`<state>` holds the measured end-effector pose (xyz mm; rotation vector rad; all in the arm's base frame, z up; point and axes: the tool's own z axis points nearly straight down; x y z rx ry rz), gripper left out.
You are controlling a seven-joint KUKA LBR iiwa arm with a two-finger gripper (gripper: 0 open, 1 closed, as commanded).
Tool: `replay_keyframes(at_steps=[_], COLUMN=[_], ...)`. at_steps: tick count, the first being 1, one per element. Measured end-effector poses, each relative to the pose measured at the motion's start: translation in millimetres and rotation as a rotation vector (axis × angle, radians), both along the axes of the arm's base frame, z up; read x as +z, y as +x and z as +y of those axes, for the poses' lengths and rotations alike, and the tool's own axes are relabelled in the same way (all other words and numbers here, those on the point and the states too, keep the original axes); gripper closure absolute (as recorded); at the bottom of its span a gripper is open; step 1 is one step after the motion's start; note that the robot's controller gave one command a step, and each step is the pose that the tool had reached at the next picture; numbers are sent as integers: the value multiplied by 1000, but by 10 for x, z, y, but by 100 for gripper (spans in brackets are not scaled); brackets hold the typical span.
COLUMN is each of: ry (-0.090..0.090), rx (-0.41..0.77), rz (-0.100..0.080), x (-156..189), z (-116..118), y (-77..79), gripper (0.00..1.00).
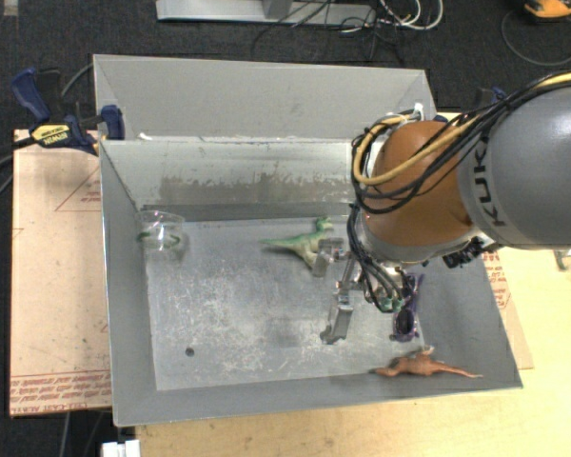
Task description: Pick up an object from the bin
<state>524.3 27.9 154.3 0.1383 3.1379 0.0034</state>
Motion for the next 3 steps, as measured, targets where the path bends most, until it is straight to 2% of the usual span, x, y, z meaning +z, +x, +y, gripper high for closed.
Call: replay_keyframes(at_steps=[1, 2, 3], ry=[0, 1, 1], rx=[-119, -176, -177], rz=[-6, 7, 6], x=[-59, -479, -476], z=[-459, -431, -430], y=[660, 175, 189], gripper=[0, 0, 0])
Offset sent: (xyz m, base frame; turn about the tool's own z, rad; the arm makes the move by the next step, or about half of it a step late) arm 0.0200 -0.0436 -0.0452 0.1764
